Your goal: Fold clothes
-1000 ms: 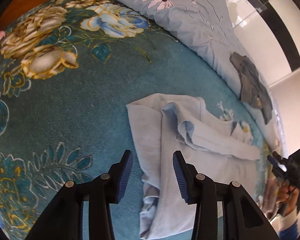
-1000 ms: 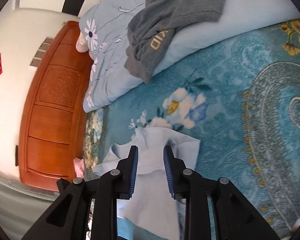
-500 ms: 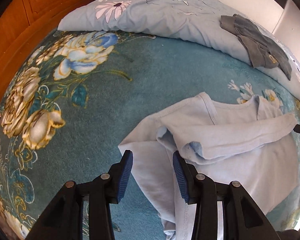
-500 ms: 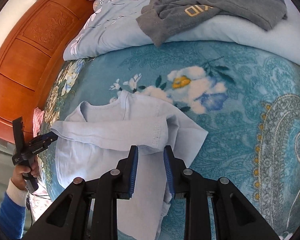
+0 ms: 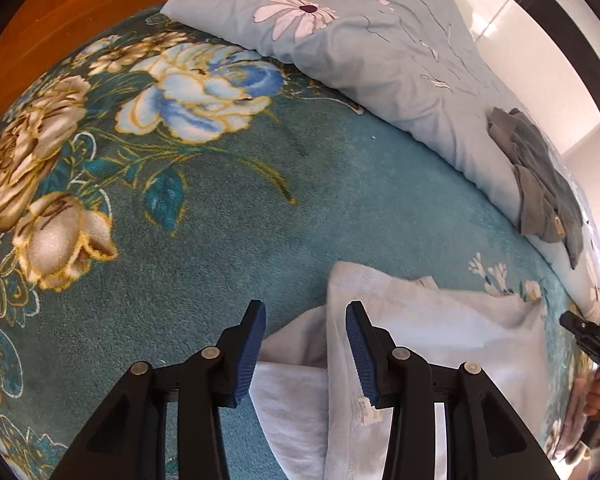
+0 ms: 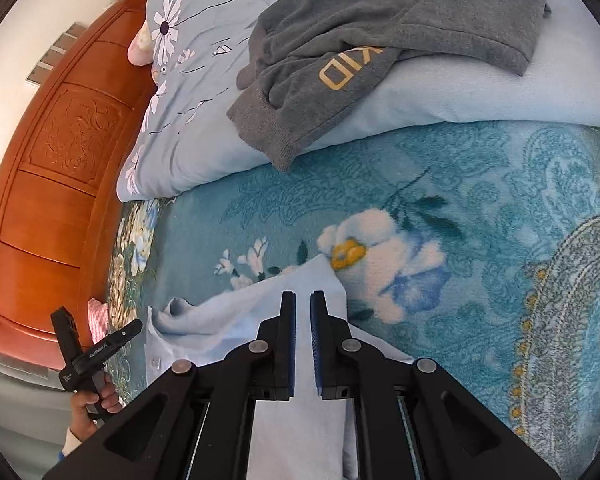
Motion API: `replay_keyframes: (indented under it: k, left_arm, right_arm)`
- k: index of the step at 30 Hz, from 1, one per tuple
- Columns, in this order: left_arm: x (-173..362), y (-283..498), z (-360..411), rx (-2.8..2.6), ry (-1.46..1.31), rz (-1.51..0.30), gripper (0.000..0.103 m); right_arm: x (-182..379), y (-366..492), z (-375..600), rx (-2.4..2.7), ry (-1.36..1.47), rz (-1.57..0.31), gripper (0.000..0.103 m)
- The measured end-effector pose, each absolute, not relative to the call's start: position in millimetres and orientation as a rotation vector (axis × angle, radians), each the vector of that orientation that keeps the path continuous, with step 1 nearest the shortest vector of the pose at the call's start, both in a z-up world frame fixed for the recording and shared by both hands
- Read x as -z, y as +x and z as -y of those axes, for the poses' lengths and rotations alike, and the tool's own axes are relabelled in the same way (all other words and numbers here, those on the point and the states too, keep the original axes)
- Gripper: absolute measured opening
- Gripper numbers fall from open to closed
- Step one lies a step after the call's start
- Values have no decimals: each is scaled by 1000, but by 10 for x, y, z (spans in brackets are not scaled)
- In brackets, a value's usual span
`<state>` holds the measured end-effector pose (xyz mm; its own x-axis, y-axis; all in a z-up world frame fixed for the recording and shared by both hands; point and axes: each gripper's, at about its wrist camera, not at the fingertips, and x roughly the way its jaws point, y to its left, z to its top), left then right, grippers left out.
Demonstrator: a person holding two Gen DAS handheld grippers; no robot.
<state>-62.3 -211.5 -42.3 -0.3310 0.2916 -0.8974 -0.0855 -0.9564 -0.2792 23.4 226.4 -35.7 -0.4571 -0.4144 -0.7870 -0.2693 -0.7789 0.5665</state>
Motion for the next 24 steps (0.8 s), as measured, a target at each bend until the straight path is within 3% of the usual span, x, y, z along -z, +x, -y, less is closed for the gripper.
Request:
replay_keyframes:
  k: [6, 9, 11, 13, 21, 24]
  left_arm:
    - [590, -628, 1999, -2297, -1696, 263, 45]
    - [621, -630, 1971, -2304, -1690, 296, 44]
    - [620, -636, 1963, -2311, -1684, 296, 32]
    - [606, -629, 1963, -2323, -1681, 279, 27]
    - [346, -21, 2363, -2295, -1575, 444, 30]
    - [393, 452, 2588, -2289, -1613, 575, 39]
  right_arm:
    - [593, 238, -2277, 2376, 1654, 1002, 8]
    - [711, 198, -2302, 2352, 1643, 1093, 18]
    - [751, 173, -2307, 2351, 1638, 1133, 19]
    - [755, 154, -2297, 2355, 1624, 1155, 19]
    - [466, 640, -2254, 2334, 1540, 1083, 21]
    - [436, 1106, -2214, 2289, 1552, 1067, 29]
